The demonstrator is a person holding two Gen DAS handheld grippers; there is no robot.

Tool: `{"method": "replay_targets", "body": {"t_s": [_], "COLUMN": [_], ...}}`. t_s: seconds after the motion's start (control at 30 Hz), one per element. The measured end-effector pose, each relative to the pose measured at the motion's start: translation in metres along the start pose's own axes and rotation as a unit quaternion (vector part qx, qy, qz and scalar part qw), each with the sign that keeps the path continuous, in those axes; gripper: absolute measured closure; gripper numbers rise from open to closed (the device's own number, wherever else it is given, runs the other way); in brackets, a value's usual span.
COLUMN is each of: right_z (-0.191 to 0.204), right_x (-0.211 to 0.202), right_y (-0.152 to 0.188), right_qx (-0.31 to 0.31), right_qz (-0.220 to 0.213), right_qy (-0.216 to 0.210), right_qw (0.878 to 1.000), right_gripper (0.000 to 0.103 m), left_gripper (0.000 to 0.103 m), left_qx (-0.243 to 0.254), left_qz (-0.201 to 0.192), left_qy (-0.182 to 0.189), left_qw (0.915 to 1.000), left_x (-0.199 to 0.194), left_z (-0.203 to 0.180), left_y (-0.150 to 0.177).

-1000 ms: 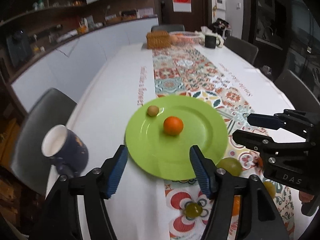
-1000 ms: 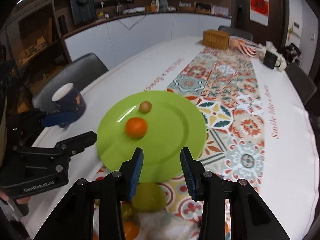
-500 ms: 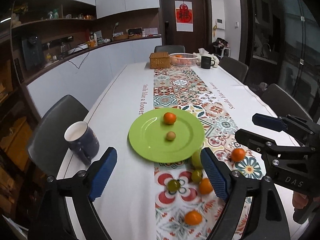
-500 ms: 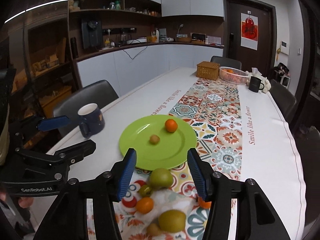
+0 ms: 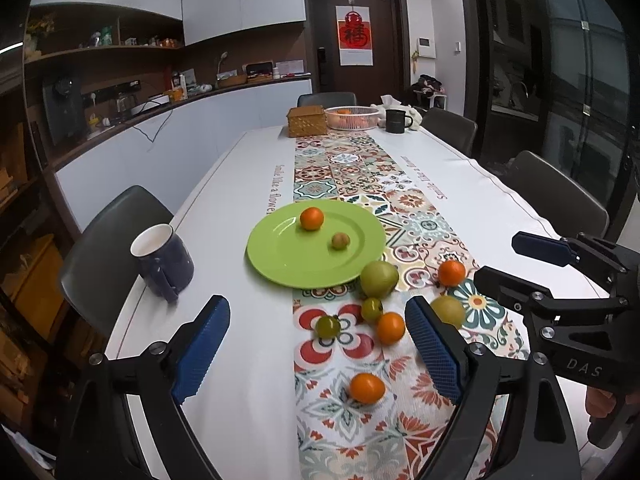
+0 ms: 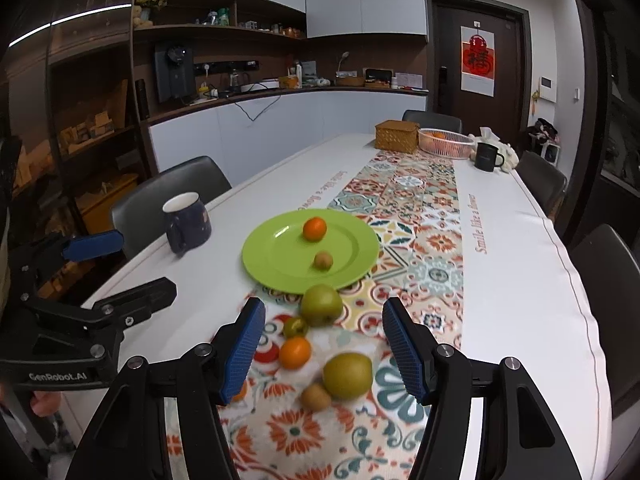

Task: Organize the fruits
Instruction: 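Withdraw both tools from the plate toward the remaining fruits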

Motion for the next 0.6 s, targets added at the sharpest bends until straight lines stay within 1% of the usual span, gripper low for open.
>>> {"method": "replay_targets", "body": {"t_s": [0.2,0.33,0.5,0.6], "right_z": [0.001,0.002,0.005,0.008], "right_x": [-0.003,0.002,0.009,0.014], "right_y": [0.024,0.038,0.053,0.061], "right_qx": [0.011,0.019,0.009,0.001], "right_qz": [0.014,0.031,0.047,0.056], "right_qy": [0.003,0.001,0.005,0.007], "right_qw": [1.000,0.999,0.999,0.998], "right_gripper": [0.041,0.041,0.041,0.041], "left_gripper": [0.013,0.013,0.013,0.013], "left_qx": [0.014,0.018,0.023,0.030], "left_qz": [0.000,0.014,0.033,0.037], "left_qy": [-0.004,0.002,0.009,0.011], "left_qw": [0.9999,0.9997,0.9991,0.9988], "left_x": [0.000,0.006,0.017,0.022], "left_z": [-0.006,-0.009,-0.012,-0.014], "left_y": [0.021,0.038,0.056,0.063]}}
Point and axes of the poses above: each gripper's, at about its wrist camera, not at the fingertips, and x roughly the way its jaws point, z to its left, y to its underside, the point moved 4 cm from there along x, roughly the way its jaws point, and after that the axes turned 2 degrees about z, right-handed, at the moved point
